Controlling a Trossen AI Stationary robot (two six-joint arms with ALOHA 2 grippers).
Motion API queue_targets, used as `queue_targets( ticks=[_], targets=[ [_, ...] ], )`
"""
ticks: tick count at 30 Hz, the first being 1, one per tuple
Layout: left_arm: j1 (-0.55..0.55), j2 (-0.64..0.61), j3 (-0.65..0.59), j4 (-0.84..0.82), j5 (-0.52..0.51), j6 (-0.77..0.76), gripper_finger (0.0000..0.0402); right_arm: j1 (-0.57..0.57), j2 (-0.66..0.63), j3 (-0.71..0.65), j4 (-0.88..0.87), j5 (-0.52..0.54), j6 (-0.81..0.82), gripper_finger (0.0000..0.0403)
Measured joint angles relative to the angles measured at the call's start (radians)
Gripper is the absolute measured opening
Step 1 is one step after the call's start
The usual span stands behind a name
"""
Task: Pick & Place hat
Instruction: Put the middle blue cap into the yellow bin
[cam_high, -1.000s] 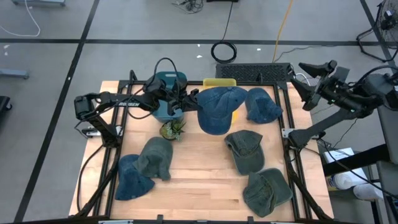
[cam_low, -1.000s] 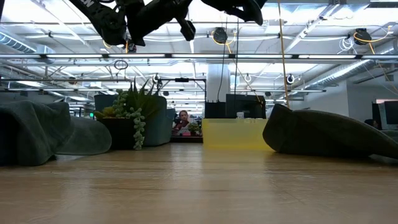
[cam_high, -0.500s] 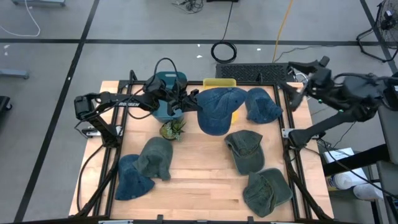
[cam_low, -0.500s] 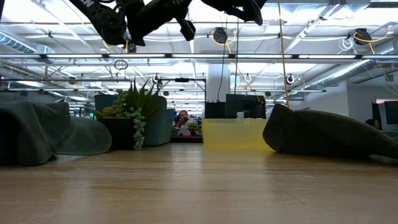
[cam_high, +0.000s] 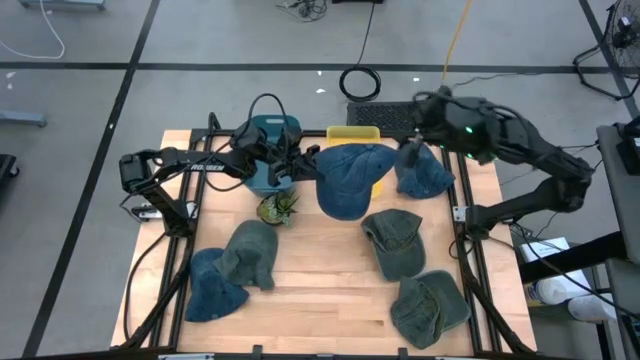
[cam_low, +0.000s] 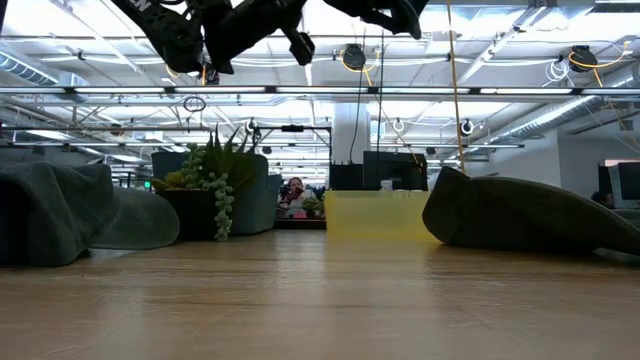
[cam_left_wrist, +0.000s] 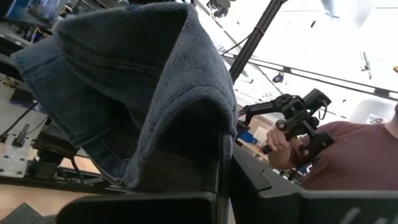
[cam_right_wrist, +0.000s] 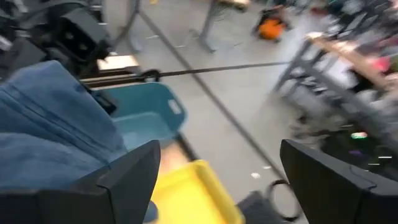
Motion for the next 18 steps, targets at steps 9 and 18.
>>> queue_targets(
  ticks=[9,18],
  targets=[
    [0.0,0.0,0.0,-0.001,0.037,-0.01,0.0012,-0.221,0.09,0.0,0.005,-0.524,0.124,0.032],
    [0.0,0.0,0.0,-0.016,0.072,-0.013,0.0012,-0.4,0.173,0.0,-0.05,-1.055,0.252,0.0302]
  ],
)
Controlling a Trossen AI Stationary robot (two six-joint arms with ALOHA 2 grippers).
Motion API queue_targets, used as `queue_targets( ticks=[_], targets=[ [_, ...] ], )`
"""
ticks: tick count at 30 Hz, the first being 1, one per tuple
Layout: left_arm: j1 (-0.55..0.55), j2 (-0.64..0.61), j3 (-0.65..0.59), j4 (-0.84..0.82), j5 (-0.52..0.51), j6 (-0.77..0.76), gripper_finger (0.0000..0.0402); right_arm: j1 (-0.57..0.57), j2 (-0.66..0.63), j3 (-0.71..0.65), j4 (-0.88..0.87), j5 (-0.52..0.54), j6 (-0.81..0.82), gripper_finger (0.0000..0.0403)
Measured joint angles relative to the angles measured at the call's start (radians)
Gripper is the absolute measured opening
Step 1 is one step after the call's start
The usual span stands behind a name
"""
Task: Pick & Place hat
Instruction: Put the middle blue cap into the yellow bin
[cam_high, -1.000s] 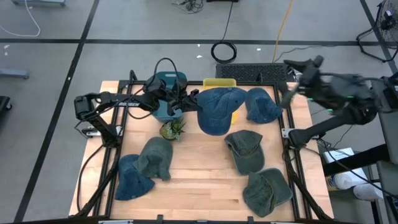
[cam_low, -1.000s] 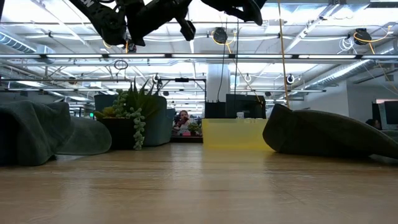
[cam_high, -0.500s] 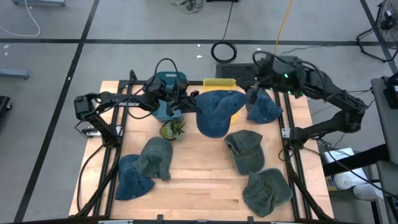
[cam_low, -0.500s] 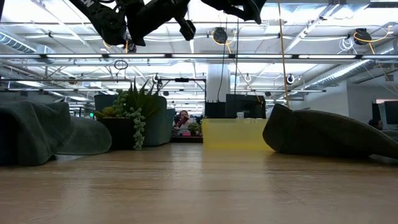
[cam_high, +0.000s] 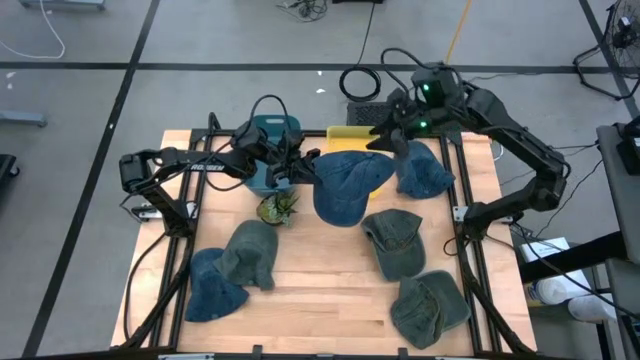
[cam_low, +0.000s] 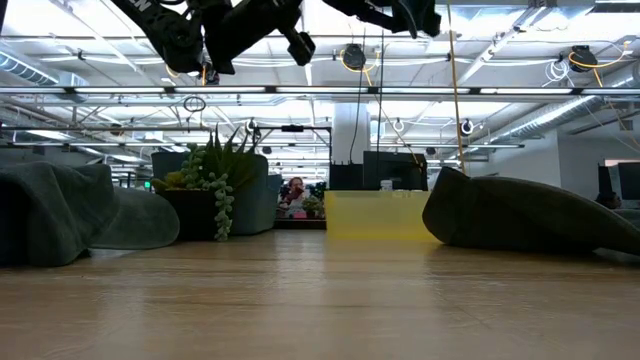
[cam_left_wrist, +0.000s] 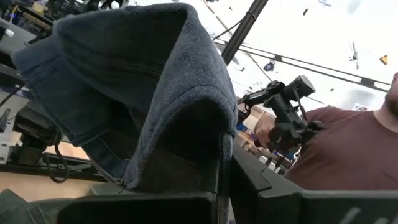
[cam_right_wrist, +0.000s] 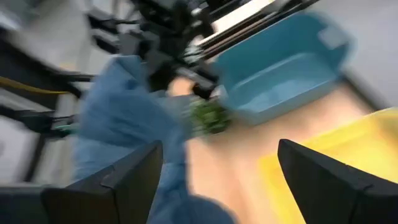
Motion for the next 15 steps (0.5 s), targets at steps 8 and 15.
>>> queue_targets(
  ticks=[8,15],
  targets=[
    [0.0,0.0,0.0,-0.05,0.011,0.02,0.0012,-0.043,0.044,0.0,-0.002,-0.238,0.039,0.0275],
    [0.004,0.0,0.0,-0.05,0.012,0.029,0.0012,-0.024,0.052,0.0,-0.02,-0.245,0.02,0.0272]
  ],
)
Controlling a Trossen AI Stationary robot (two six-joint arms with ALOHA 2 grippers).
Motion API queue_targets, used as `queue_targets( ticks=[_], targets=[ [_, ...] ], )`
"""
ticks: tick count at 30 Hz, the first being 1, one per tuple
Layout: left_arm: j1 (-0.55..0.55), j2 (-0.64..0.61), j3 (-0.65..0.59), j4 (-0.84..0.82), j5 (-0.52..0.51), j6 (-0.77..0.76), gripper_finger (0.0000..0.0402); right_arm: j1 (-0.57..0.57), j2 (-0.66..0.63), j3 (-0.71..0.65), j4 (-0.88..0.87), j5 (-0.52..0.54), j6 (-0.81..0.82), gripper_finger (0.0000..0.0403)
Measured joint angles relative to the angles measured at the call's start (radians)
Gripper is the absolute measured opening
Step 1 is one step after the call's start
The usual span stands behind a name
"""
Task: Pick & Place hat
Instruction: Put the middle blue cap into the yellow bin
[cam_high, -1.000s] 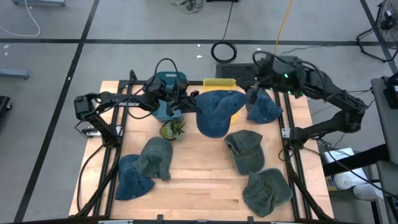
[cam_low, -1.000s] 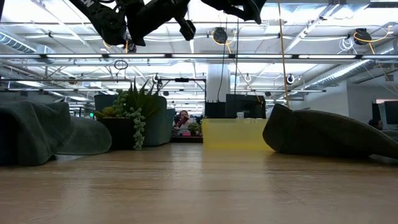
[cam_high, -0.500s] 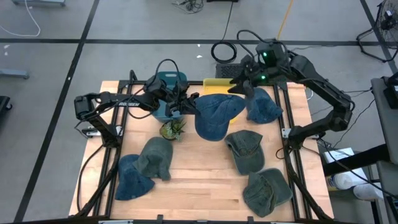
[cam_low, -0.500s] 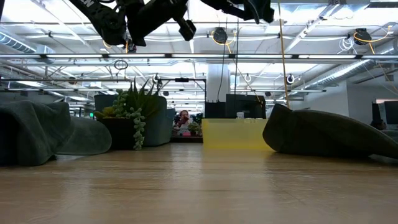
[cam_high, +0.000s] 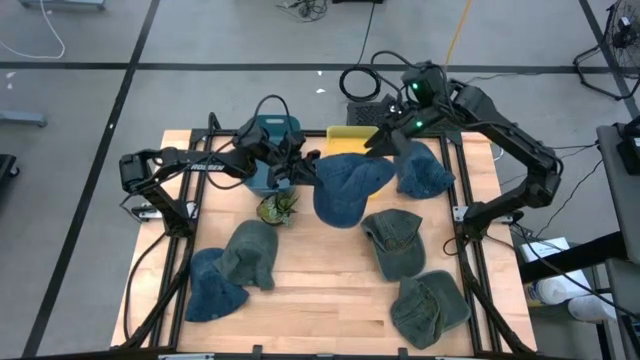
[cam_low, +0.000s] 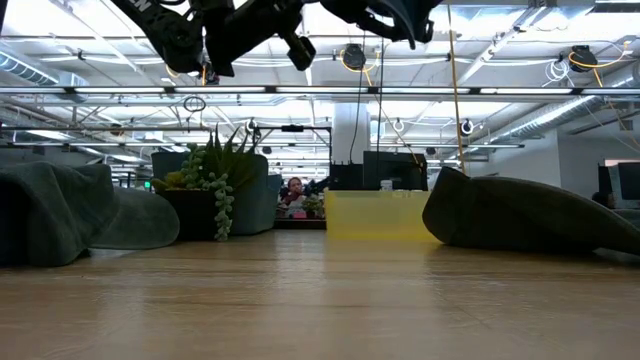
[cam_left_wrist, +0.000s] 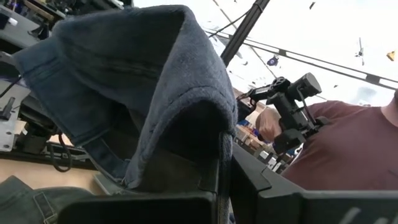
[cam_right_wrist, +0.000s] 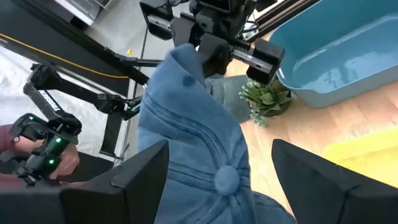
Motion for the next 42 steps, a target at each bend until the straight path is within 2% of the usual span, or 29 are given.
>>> queue_targets(
  ticks=[5,8,13,16,28,36,42],
  targets=[
    [0.004,0.0,0.0,0.002,0.0,0.0,0.0012,0.003,0.003,0.0,-0.029,0.052,-0.027,0.0272],
    [0.008,0.0,0.0,0.002,0.001,-0.001,0.0012,0.016,0.021,0.0,-0.064,0.048,-0.029,0.0271],
    [0.022,0.0,0.0,0.001,0.005,-0.001,0.0012,0.069,0.033,0.0,-0.061,-0.077,-0.033,0.0263],
    [0.033,0.0,0.0,0.0,0.006,-0.005,0.0012,0.098,0.036,0.0,-0.047,-0.106,-0.039,0.0249],
    [0.042,0.0,0.0,-0.002,0.012,-0.024,0.0012,0.102,-0.008,0.0,0.024,-0.111,0.008,0.0153],
    [0.042,0.0,0.0,-0.002,0.01,-0.024,0.0012,0.111,-0.032,0.0,0.115,-0.226,0.07,0.0107],
    [0.042,0.0,0.0,-0.004,0.009,-0.024,0.0012,0.126,-0.026,0.0,0.134,-0.237,0.071,0.0018]
  ],
)
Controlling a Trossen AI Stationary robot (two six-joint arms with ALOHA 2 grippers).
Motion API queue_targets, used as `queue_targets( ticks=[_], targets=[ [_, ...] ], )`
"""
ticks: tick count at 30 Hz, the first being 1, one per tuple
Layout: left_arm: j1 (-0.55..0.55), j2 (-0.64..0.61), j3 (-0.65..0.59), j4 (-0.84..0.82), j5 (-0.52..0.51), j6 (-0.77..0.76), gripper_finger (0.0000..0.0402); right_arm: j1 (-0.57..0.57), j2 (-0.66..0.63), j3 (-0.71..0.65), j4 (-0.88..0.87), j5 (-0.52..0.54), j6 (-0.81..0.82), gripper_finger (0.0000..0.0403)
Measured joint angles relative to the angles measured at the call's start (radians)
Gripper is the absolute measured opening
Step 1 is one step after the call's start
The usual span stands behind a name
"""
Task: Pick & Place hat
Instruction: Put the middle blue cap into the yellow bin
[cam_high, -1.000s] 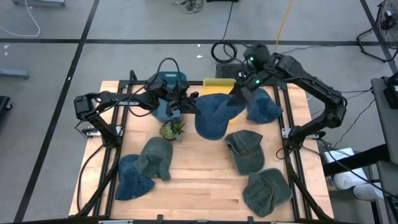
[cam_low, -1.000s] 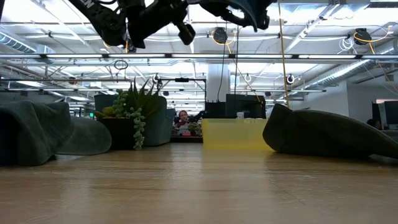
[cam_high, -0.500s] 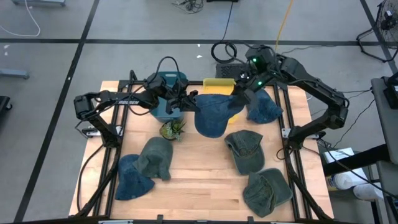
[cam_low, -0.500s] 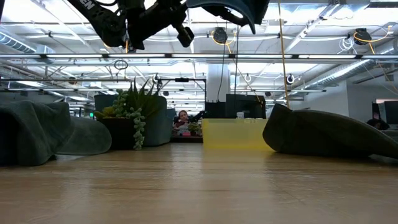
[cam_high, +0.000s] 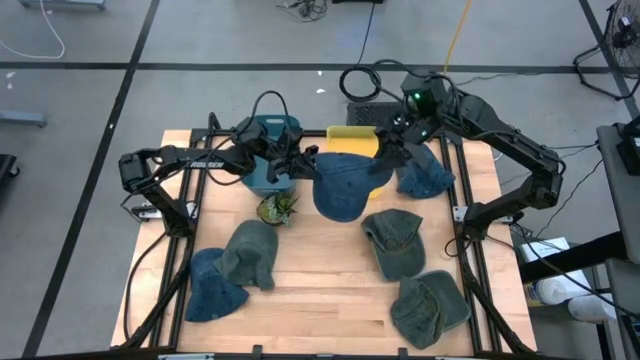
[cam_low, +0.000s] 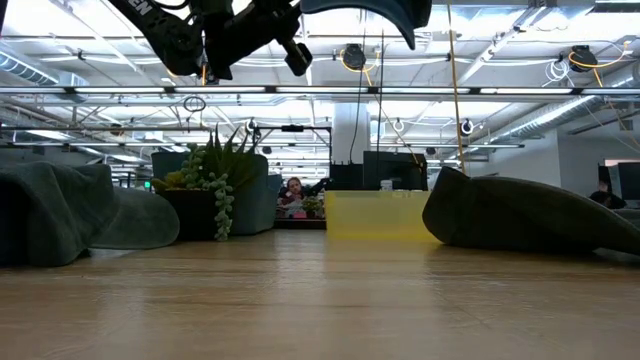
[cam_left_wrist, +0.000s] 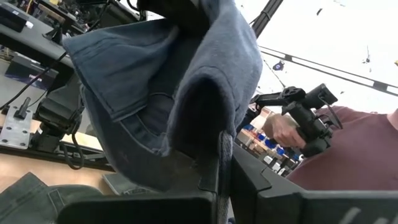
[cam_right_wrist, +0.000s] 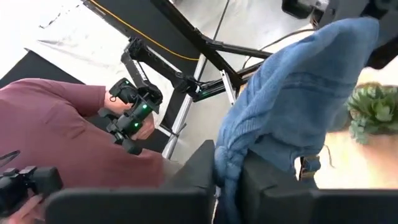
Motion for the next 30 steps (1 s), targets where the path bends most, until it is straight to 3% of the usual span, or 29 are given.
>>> queue_targets(
  ticks=[5,10,30],
  targets=[
    [0.0,0.0,0.0,0.0,-0.001,0.0,0.0012,-0.001,-0.002,0.0,0.059,0.072,0.061,0.001],
    [0.0,0.0,0.0,0.001,-0.003,-0.044,0.0021,-0.001,-0.005,0.0,0.079,0.076,0.064,0.0008],
    [0.083,0.0,0.0,0.01,-0.001,-0.287,0.0249,-0.03,-0.028,0.0,0.038,0.08,-0.006,0.0008]
  ],
)
